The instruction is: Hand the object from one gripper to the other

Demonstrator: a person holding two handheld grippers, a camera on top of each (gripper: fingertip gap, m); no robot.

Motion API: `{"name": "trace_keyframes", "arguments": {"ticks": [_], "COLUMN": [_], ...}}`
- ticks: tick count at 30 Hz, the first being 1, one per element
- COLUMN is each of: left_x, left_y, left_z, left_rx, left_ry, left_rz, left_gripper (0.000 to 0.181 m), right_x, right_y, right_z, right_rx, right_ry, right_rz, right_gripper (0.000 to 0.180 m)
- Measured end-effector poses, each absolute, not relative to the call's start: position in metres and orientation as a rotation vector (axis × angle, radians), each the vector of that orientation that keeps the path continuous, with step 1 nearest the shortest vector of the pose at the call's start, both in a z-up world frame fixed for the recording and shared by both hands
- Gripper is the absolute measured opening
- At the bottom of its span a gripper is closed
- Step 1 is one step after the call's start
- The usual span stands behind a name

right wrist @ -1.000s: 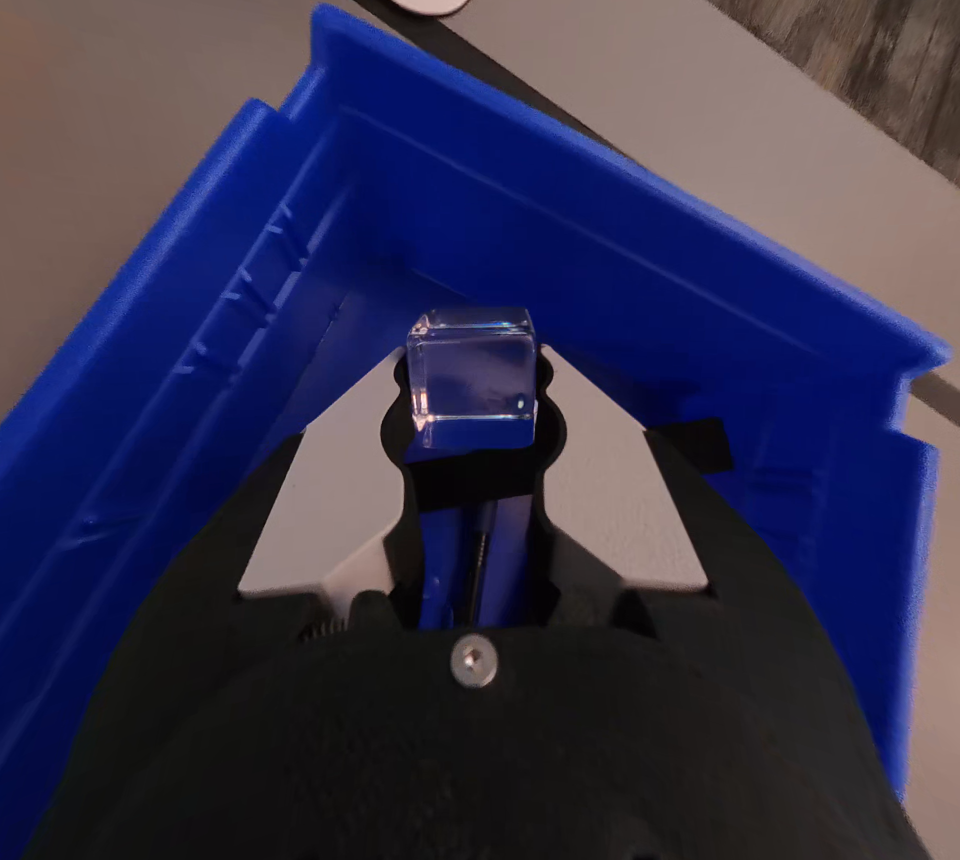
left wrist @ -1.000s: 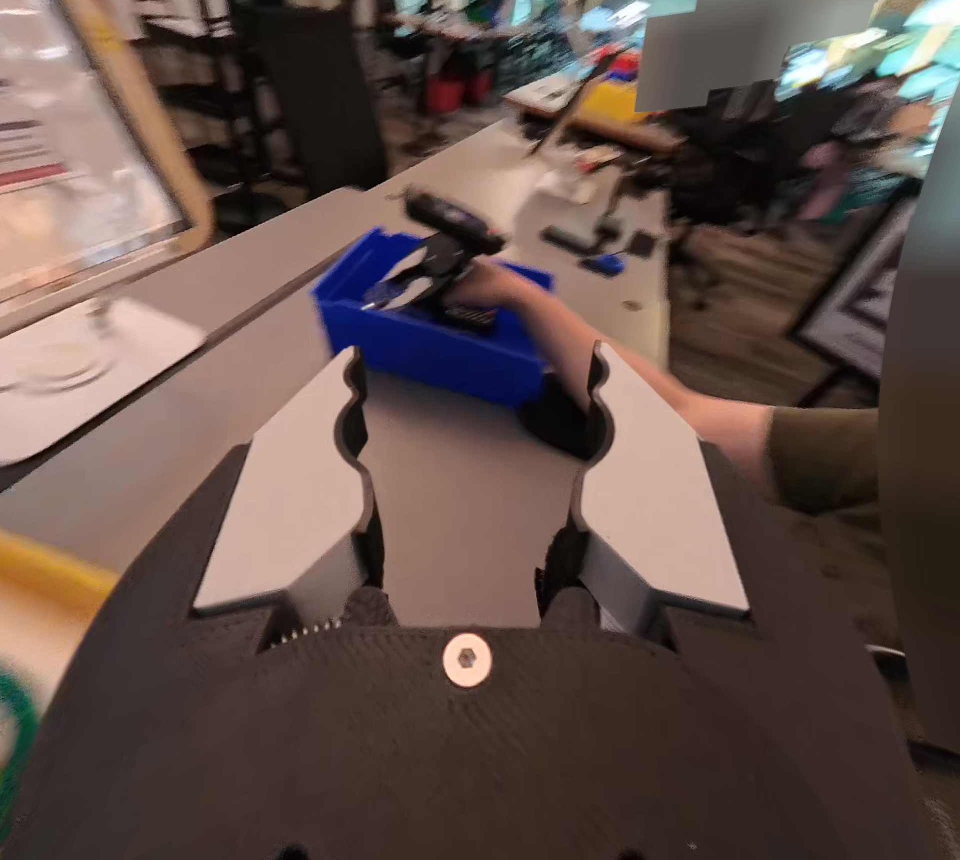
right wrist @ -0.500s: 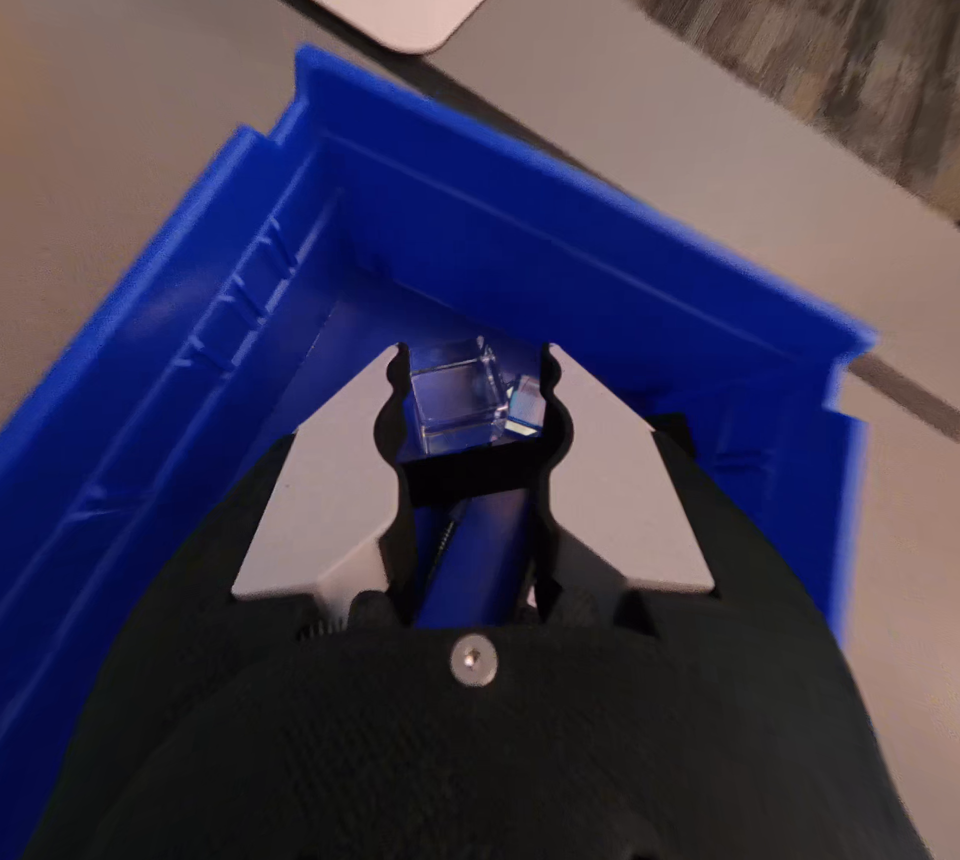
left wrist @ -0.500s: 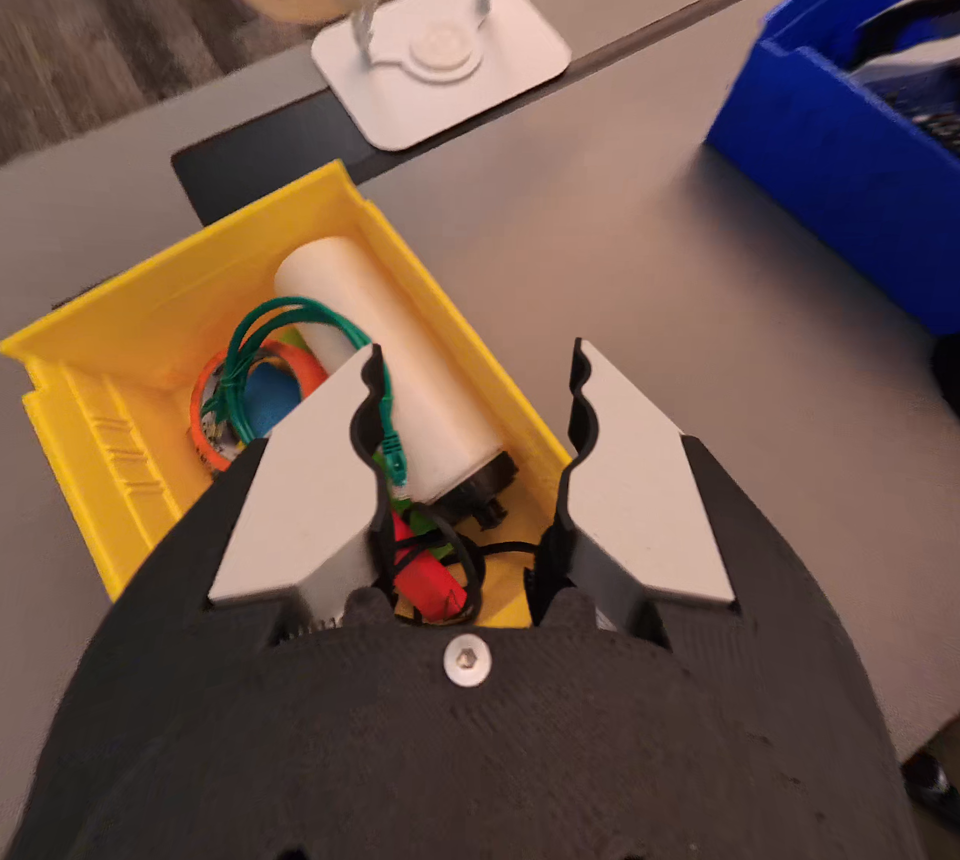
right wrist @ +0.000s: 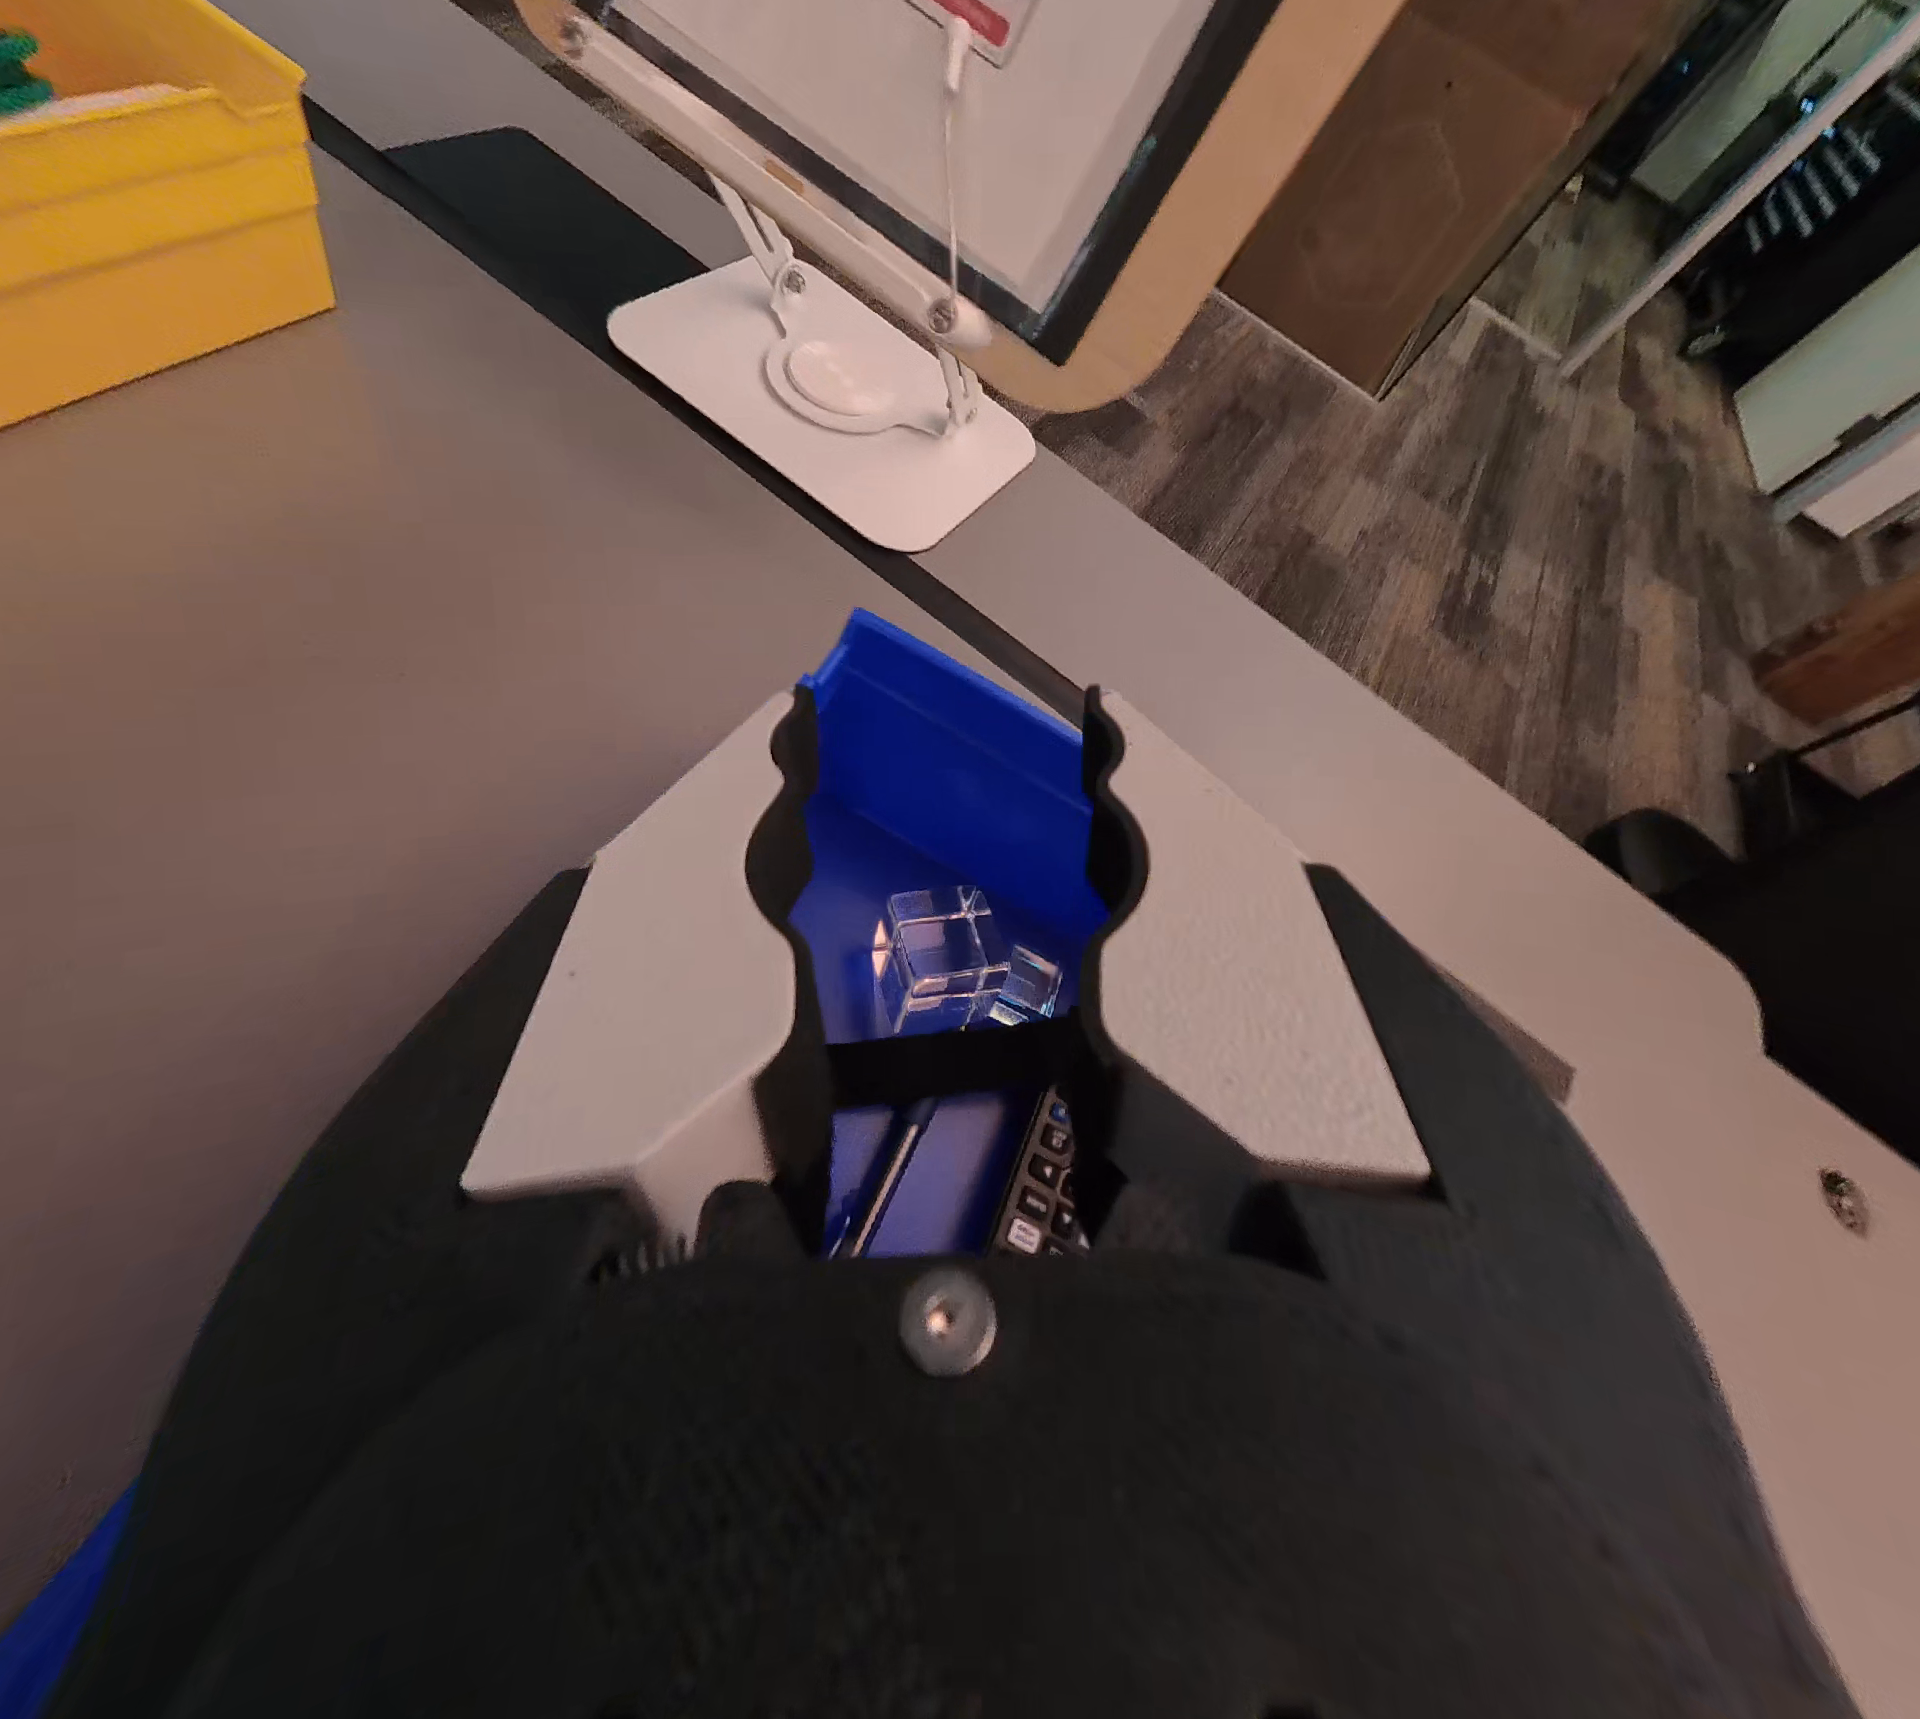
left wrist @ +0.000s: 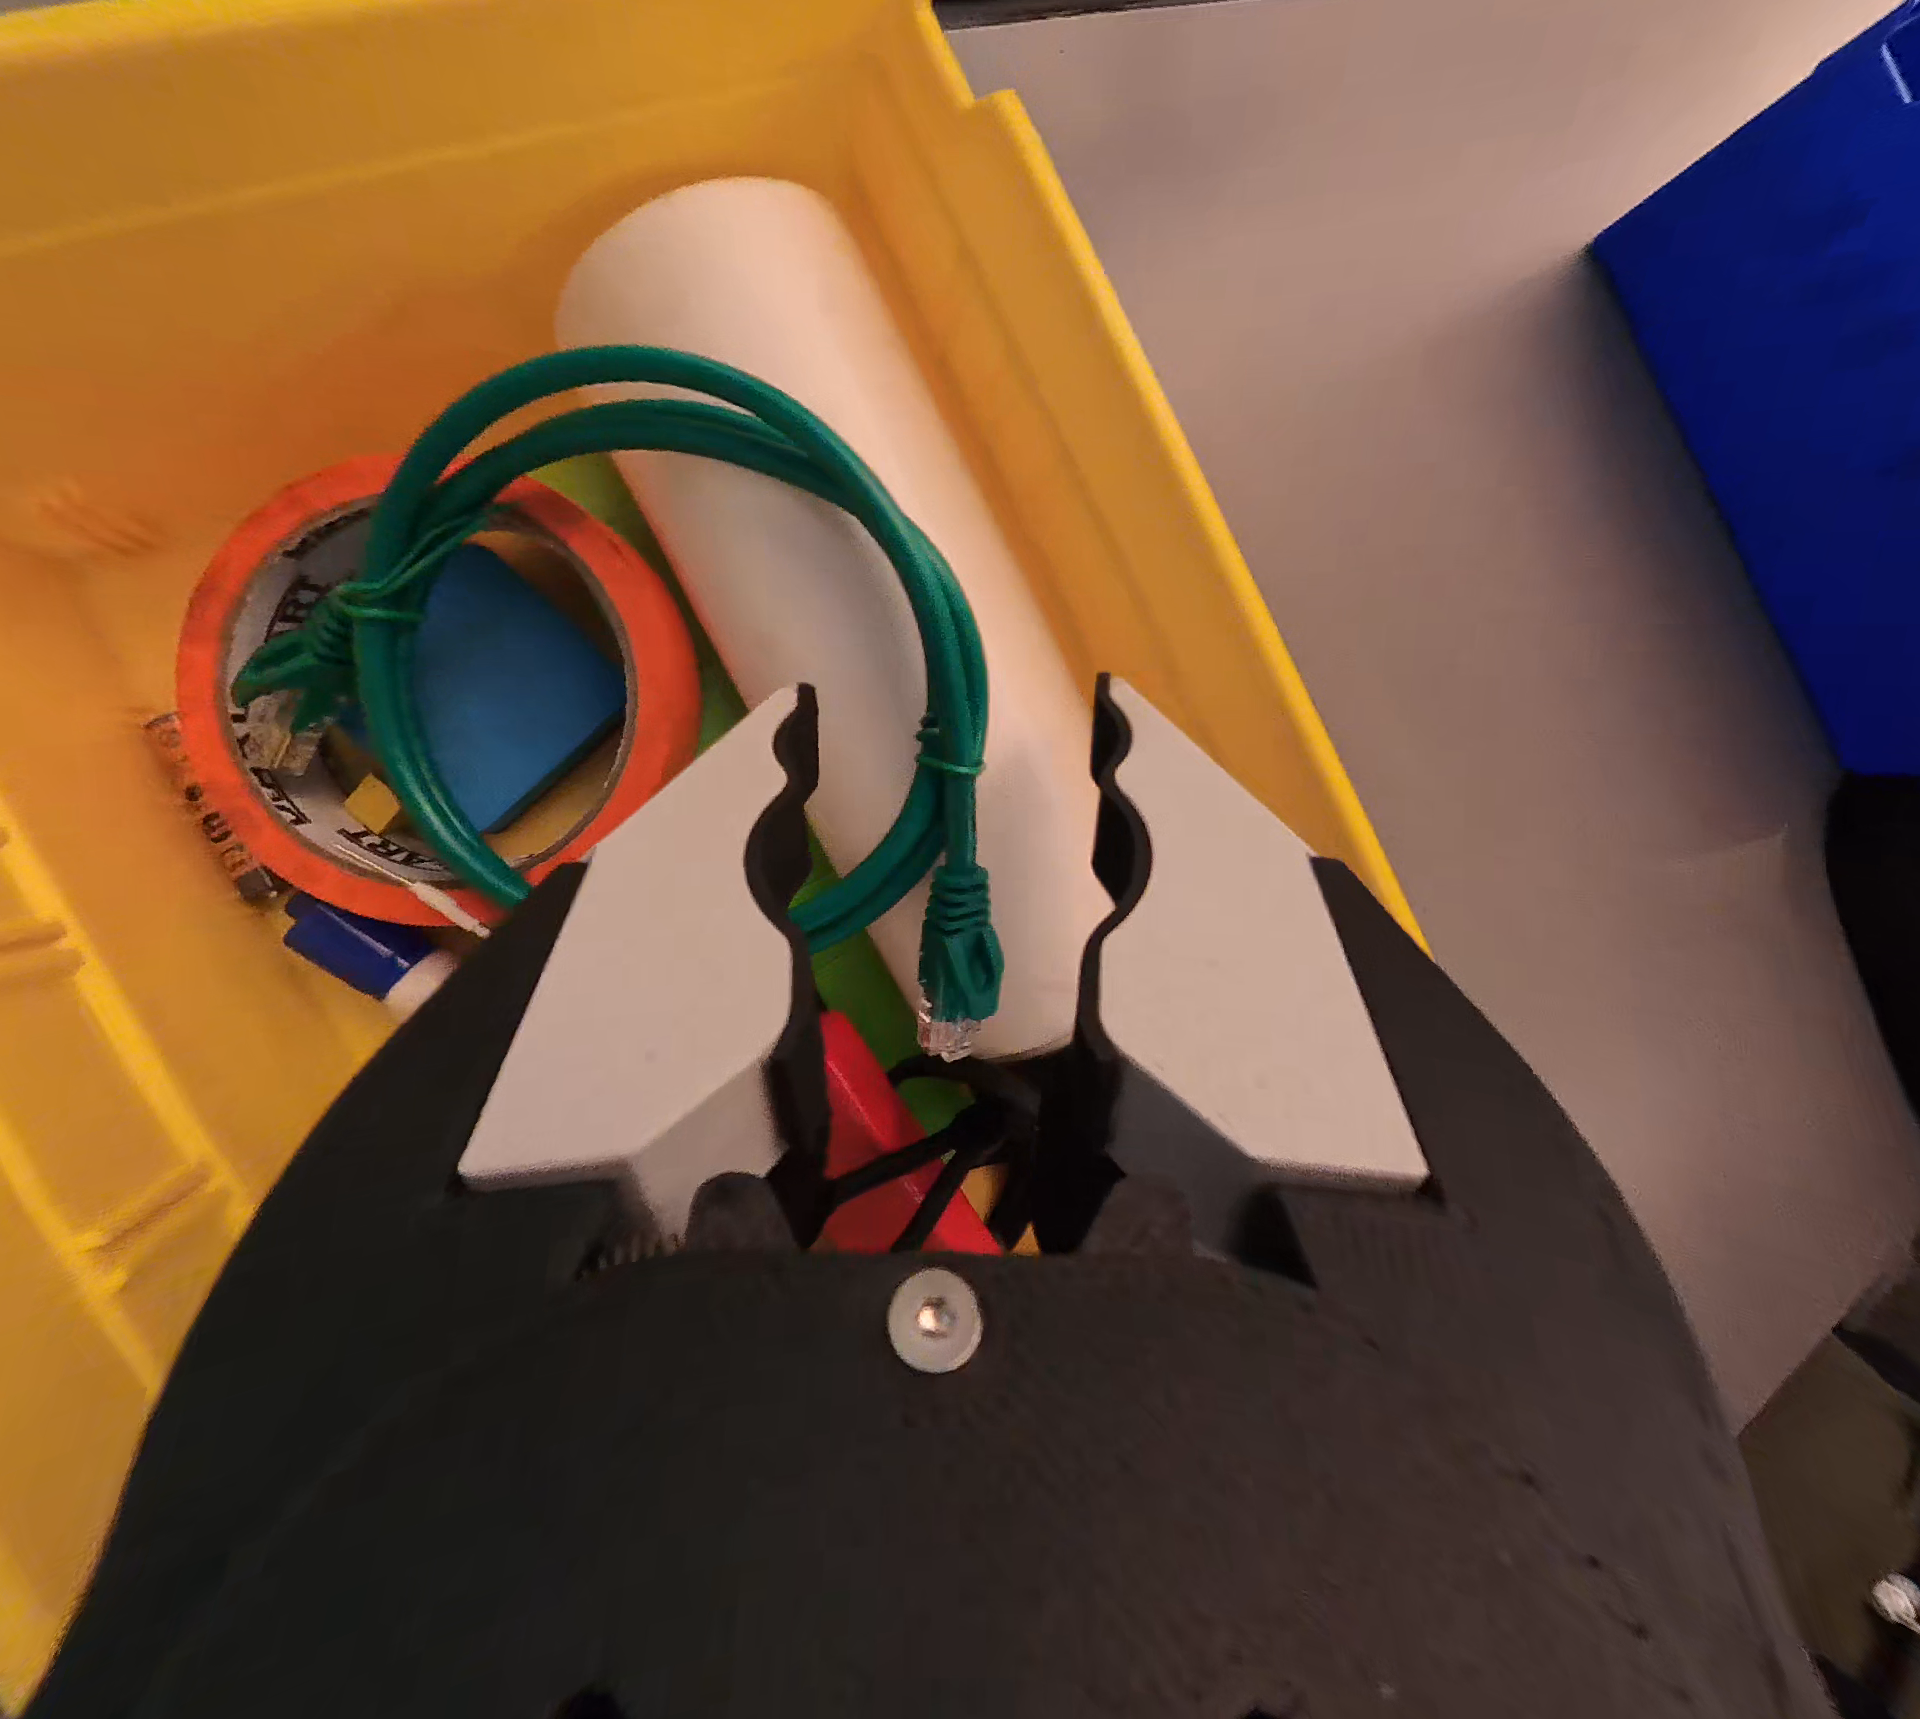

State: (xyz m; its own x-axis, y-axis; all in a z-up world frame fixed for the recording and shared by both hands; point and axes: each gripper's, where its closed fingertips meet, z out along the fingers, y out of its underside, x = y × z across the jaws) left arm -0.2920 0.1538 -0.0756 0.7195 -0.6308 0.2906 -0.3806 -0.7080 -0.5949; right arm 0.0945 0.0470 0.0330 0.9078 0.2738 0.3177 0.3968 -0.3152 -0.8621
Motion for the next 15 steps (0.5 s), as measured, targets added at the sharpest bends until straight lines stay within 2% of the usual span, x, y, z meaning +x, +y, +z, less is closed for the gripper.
{"name": "trace_keyframes", "arguments": {"ticks": [3, 6, 9, 15], "left_x": [-0.296, -0.299, -0.298, -0.307], "left_y": [0.155, 0.155, 0.149, 0.150], "left_z": [-0.082, -0.088, -0.078, -0.039], "left_rx": [-2.449, -2.457, -2.434, -2.289], "left_ry": [0.754, 0.782, 0.799, 0.742], "left_rz": [-0.671, -0.652, -0.745, -0.829], "left_gripper": [0.050, 0.036, 0.012, 0.011], "right_x": [0.081, 0.064, 0.051, 0.038], "right_y": [0.044, 0.041, 0.038, 0.032], "right_z": [0.039, 0.046, 0.055, 0.066], "right_rx": [-1.899, -1.863, -1.825, -1.771], "right_ry": [-0.569, -0.618, -0.642, -0.667], "right_rz": [-0.172, -0.137, -0.099, -0.054], "right_gripper": [0.051, 0.050, 0.050, 0.049]}}
